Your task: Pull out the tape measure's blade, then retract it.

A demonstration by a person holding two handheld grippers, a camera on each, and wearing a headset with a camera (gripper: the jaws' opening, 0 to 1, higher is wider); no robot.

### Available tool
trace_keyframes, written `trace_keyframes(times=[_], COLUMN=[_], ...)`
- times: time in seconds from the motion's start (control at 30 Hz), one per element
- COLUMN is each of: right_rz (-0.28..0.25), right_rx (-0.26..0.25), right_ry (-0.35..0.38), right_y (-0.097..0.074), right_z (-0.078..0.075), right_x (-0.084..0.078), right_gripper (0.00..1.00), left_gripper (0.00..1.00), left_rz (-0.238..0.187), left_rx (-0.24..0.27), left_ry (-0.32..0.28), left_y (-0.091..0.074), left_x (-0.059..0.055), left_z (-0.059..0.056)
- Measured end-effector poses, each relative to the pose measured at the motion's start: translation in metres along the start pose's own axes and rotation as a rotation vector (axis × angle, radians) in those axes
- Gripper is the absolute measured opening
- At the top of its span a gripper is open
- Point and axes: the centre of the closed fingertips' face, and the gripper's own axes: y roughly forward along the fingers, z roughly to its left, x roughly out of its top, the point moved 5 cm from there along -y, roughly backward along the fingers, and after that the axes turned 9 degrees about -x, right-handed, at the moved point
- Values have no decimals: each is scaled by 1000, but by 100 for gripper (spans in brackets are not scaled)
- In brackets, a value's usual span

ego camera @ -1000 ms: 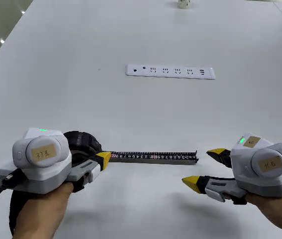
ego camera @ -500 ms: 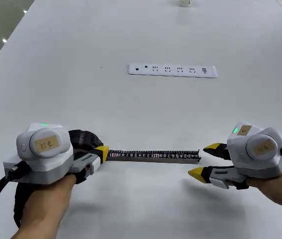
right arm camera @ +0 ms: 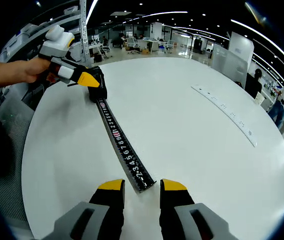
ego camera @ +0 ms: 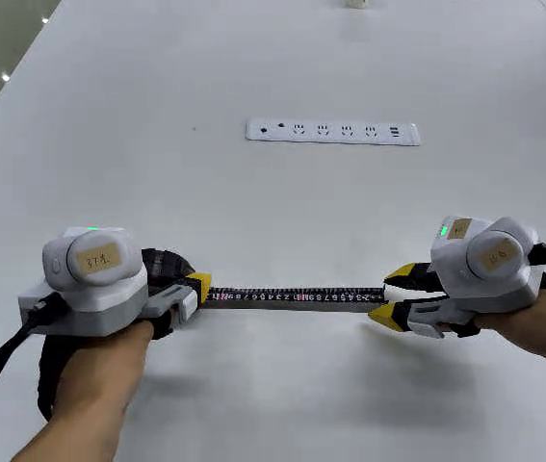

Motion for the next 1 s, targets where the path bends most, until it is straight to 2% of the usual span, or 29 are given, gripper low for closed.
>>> trace_keyframes(times=[0.3,0.57,1.0], right_rz=[15,54,65], right_rx=[61,155,181], right_ry=[-64,-114,-108], right_y=[6,9,11], right_z=[-7,-4,-3], right_x=[3,1,0], right_gripper=[18,16,14], left_gripper=[63,62,62], left_rz=[16,27,30], left_rx=[10,15,21], left_ry=[-3,-5,-9], left_y=[3,6,9], left_x=[0,-2,-3], left_z=[2,4,5])
